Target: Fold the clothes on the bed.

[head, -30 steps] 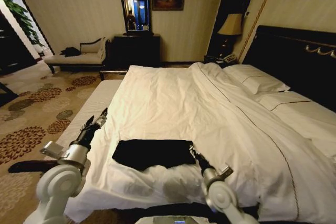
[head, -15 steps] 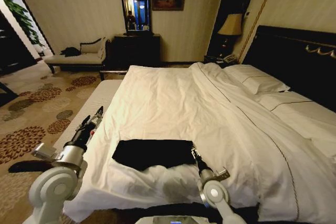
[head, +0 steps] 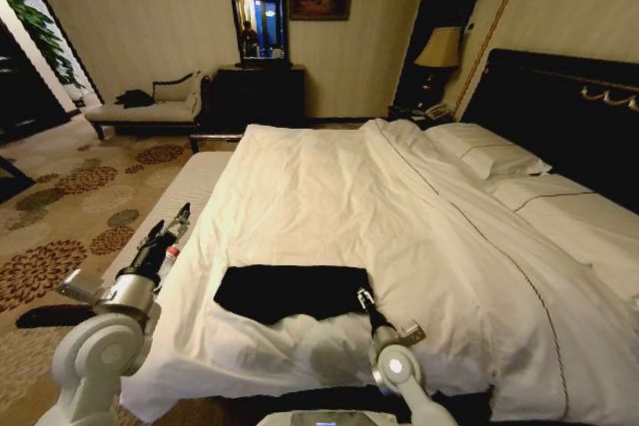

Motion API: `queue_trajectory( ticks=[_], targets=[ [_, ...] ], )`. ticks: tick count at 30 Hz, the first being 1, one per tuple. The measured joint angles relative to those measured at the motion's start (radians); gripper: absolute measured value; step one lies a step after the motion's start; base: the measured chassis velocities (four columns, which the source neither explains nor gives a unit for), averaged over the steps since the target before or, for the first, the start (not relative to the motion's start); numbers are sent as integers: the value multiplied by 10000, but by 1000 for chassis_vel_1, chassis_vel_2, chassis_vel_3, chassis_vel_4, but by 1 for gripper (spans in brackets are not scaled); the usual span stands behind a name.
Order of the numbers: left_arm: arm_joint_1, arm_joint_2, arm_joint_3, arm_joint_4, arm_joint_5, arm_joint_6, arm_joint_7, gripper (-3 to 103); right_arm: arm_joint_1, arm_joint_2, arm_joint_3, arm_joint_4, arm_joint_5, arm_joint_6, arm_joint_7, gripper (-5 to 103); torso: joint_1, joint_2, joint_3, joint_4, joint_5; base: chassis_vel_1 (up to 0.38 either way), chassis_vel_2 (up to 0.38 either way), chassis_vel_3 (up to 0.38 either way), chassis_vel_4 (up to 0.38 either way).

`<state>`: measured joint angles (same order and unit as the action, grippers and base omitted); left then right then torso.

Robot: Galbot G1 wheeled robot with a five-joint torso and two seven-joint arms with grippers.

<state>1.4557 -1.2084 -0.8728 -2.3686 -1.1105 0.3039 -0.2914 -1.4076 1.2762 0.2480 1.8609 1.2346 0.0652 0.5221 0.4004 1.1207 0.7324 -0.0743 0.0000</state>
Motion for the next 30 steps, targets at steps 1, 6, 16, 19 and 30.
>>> queue_trajectory(
  ticks=[1, 6, 16, 19, 30],
  targets=[
    [27, -2, -8, -5, 3, 0, 0, 100, 110, -91, -68, -73, 52, -39, -56, 101, 0, 0, 0, 0, -1, 0, 0, 0, 0],
    [87, -3, -82, -20, 3, -15, 0, 100, 334, -259, -215, -210, 199, -61, -269, 86, 0, 0, 0, 1, 0, 0, 0, 0, 0],
    [97, -77, -46, 0, 95, -33, 0, 100, 377, -258, -279, -306, 326, 223, -1249, 48, 0, 0, 0, 1, 1, 0, 0, 0, 0],
    [95, -92, -33, 20, 141, -35, 2, 100, 407, -268, -311, -321, 353, 283, -1359, 37, 0, 0, 0, 1, 1, 0, 0, 0, 0],
    [96, -166, 102, 145, 546, -45, 3, 100, 479, -321, -395, -469, 299, 565, -2013, 4, 0, 0, 0, 1, 1, 0, 0, 0, 0]
  ],
)
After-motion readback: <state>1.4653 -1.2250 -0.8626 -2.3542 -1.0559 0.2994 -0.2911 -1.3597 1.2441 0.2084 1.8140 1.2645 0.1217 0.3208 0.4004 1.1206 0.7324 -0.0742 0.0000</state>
